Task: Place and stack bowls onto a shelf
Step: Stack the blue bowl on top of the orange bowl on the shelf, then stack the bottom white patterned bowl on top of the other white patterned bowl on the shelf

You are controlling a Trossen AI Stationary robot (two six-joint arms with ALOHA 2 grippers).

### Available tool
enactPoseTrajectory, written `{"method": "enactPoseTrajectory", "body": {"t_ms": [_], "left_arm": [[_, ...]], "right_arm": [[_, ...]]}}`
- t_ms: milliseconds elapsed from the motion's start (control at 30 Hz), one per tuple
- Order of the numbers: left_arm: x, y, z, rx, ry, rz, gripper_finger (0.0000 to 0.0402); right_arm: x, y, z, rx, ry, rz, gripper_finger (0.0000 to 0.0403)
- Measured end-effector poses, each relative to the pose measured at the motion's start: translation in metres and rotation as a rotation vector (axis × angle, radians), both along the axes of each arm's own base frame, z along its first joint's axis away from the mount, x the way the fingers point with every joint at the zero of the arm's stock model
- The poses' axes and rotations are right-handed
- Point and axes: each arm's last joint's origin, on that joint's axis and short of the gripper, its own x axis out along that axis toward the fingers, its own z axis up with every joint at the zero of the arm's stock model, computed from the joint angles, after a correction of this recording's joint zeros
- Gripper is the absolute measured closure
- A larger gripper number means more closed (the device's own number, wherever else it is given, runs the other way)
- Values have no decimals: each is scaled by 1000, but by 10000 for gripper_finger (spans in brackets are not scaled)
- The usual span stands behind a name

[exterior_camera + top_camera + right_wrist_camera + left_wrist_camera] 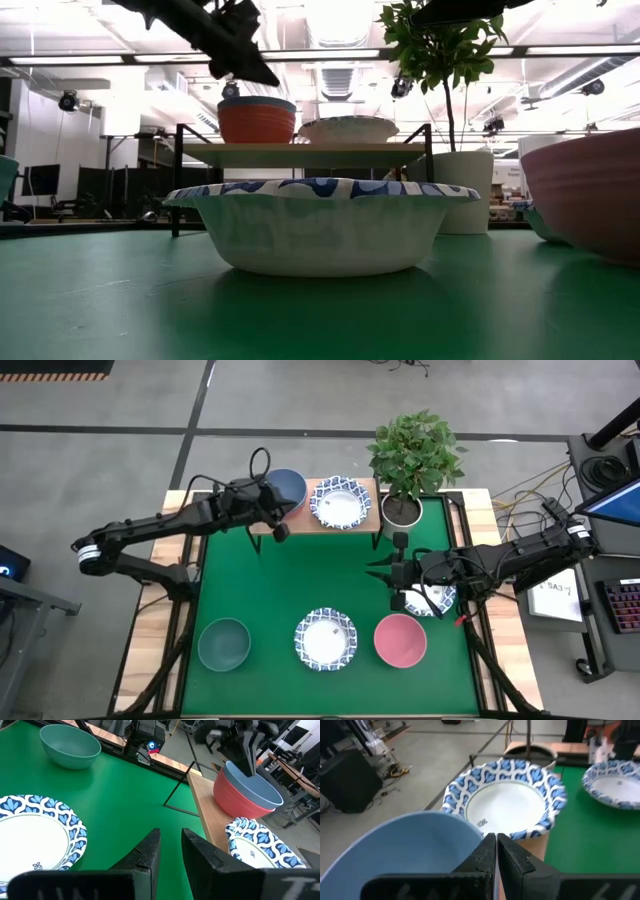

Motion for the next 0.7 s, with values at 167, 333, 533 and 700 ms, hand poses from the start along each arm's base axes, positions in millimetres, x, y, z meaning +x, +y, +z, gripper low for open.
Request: {"method": "enactPoseTrajectory", "body": {"t_ms": [167,333,533,700], "left_arm": [[-9,-23,14,9,-46,-83,401],[-20,-59,21,-9,-68,-217,401],[-28,-110,3,-55,-34,-428,401],[-39,-149,-27,-84,35,-599,401]], "right_arm": [[0,0,0,0,0,0,335],[0,0,0,19,-2,-6,335],[1,0,-2,101,-41,-30,335],[3,1,-4,216,-66,-61,335]]}}
